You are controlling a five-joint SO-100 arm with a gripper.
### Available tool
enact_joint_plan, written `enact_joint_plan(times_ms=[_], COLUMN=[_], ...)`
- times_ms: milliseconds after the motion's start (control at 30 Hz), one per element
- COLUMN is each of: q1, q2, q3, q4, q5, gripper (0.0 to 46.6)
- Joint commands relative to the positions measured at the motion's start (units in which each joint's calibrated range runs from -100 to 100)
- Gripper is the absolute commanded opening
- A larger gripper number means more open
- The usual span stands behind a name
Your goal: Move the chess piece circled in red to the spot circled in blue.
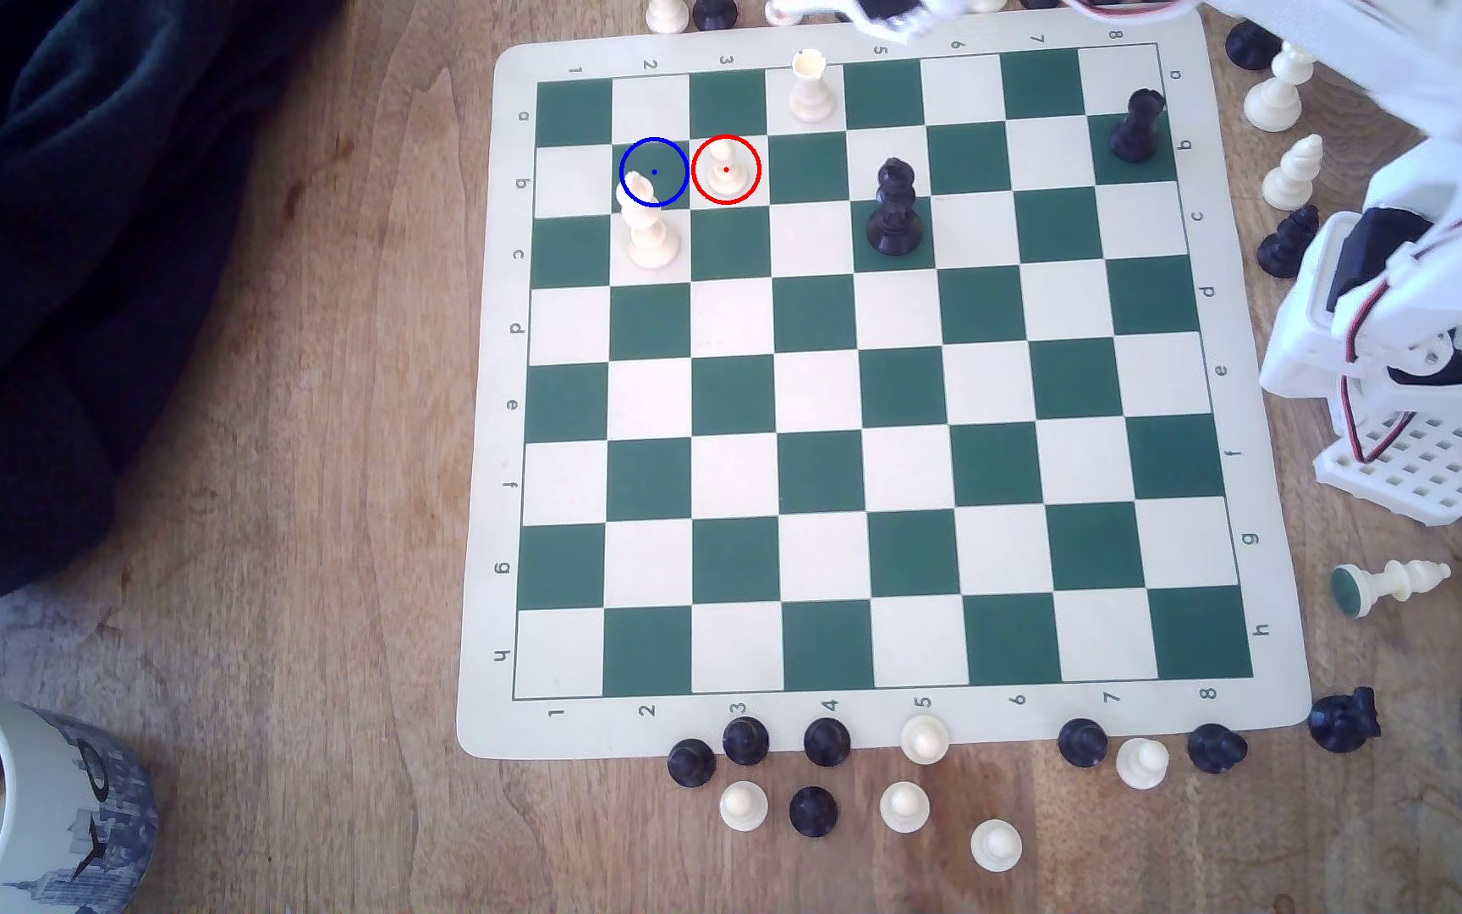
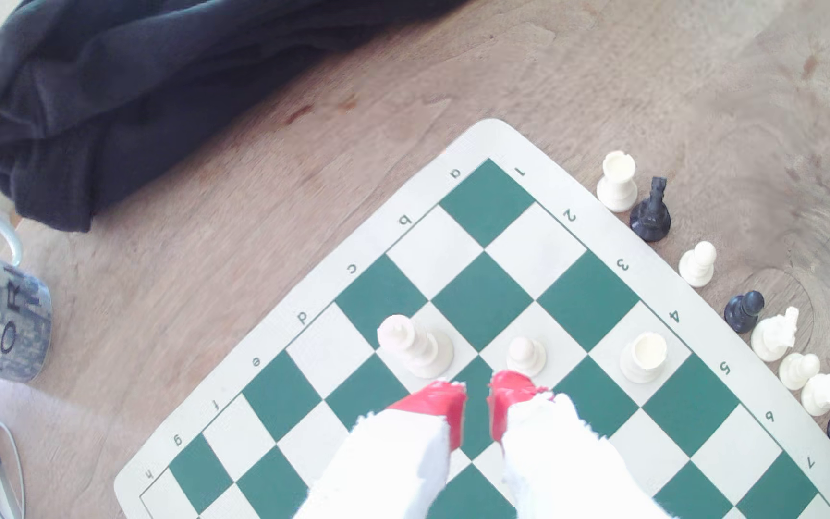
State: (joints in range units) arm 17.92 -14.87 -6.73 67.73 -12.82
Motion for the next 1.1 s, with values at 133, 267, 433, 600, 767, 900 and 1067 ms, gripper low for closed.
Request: enact_joint_plan(times_ms=[133, 267, 433, 600, 767, 900, 1067], q1=[0.9, 0.1, 0.1, 0.3, 0.3, 0.3, 0.5], q2=[15.3, 19.5, 23.7, 27.2, 29.0, 30.7, 32.7], q3=[-19.4, -20.8, -20.9, -20.8, -21.2, -19.6, -18.8], q4=[4.6, 4.7, 5.2, 4.8, 4.0, 1.9, -0.3], q5=[-2.3, -2.3, -2.6, -2.8, -2.8, -3.3, -3.5], gripper=[6.7, 9.4, 9.9, 9.8, 10.3, 11.7, 11.7])
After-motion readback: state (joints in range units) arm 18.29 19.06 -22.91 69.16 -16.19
